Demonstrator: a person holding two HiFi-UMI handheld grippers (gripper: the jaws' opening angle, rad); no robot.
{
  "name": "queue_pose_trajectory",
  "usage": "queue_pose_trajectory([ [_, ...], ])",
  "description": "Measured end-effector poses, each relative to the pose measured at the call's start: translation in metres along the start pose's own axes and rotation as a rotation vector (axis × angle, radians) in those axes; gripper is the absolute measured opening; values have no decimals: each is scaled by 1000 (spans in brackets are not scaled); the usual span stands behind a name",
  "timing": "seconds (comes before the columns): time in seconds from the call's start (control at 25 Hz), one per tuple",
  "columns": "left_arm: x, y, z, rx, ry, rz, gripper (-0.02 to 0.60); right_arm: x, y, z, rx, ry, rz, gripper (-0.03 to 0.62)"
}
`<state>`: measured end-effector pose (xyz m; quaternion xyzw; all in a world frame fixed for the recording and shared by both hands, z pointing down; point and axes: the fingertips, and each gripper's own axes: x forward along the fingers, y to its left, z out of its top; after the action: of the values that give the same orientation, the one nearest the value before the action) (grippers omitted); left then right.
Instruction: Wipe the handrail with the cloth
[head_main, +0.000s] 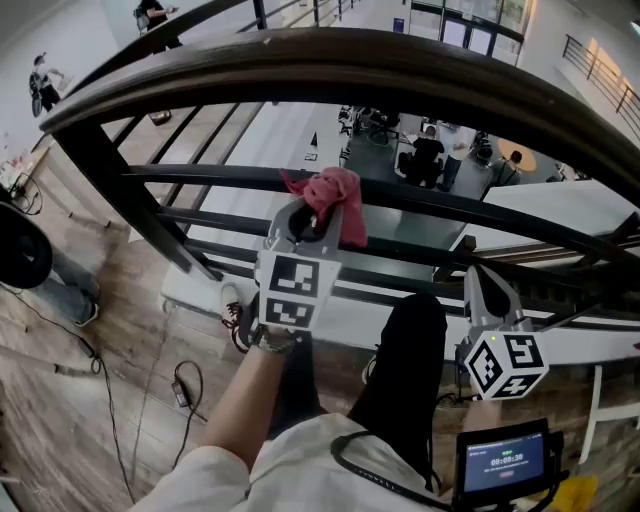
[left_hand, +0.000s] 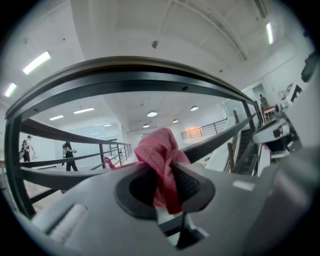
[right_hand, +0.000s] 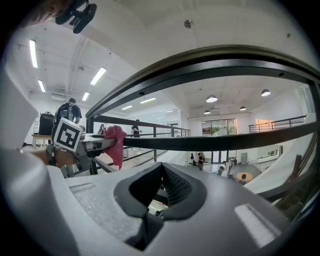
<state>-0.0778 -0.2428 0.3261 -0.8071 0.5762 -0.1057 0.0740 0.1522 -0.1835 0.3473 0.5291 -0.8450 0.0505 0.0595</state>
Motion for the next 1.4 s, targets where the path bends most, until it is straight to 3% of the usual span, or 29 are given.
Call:
queue_pose_trajectory([
  [0.68,31,-97,29,38,-13,-128,77,-38,-34,8,-3,3,-61,3],
  [1.04,29,-81,17,68,-24,-126,75,-33,-29,9,-24,6,-75,3],
  [1.4,13,-55,21,58,-40,-105,75,-9,-2,27,-38,10,-22,3],
])
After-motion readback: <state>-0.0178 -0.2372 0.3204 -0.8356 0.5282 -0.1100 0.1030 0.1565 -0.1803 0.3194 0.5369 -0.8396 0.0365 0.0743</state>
